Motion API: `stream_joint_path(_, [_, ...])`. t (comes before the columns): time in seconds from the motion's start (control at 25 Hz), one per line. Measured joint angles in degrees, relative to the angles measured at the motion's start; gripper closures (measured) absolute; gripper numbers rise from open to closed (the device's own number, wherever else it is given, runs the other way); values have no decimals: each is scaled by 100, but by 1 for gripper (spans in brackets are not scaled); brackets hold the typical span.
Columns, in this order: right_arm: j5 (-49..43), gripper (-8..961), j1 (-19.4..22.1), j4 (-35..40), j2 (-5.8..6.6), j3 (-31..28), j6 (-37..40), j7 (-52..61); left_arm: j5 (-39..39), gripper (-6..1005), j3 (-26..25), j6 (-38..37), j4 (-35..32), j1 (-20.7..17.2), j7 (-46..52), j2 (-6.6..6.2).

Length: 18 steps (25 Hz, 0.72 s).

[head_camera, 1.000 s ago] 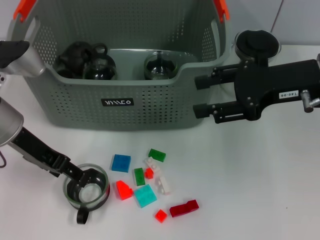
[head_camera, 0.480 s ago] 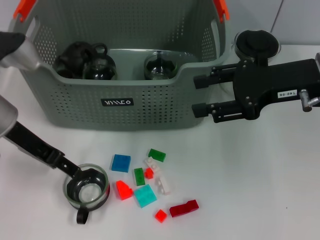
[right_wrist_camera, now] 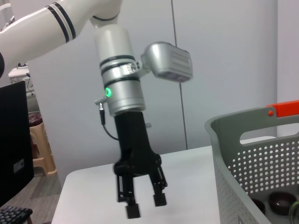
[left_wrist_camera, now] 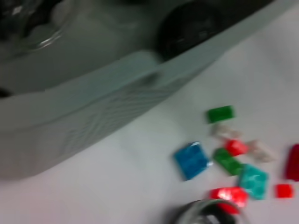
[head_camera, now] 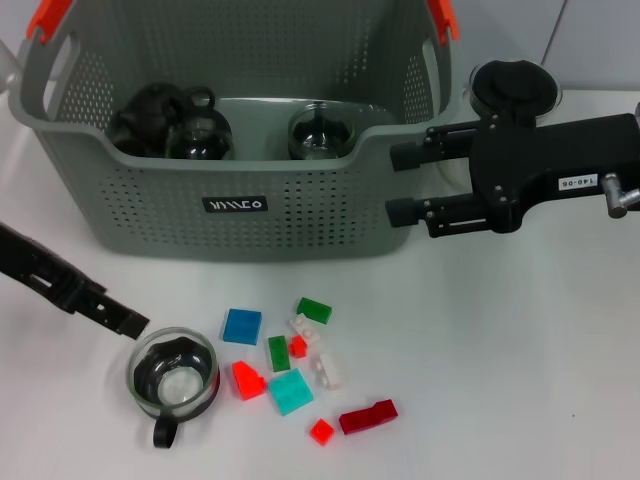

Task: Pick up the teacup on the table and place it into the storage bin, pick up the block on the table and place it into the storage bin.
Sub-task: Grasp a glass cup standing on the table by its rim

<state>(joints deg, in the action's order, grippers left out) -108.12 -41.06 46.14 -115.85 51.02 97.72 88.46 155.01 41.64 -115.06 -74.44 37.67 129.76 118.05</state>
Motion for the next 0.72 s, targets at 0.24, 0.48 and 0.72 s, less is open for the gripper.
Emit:
stream_joint_path(0.24, [2, 243, 3, 0, -7, -55, -13, 10, -722, 139, 38, -351, 19, 46, -73, 8])
stream_joint_path(0.48, [3, 250, 12, 0, 3, -68, -30, 2, -1109, 139, 436, -336, 447, 148, -149, 56])
stream_joint_path(0.72, [2, 255, 11, 0, 10, -82, -17, 2, -1120, 139, 501, -323, 527, 174, -158, 41])
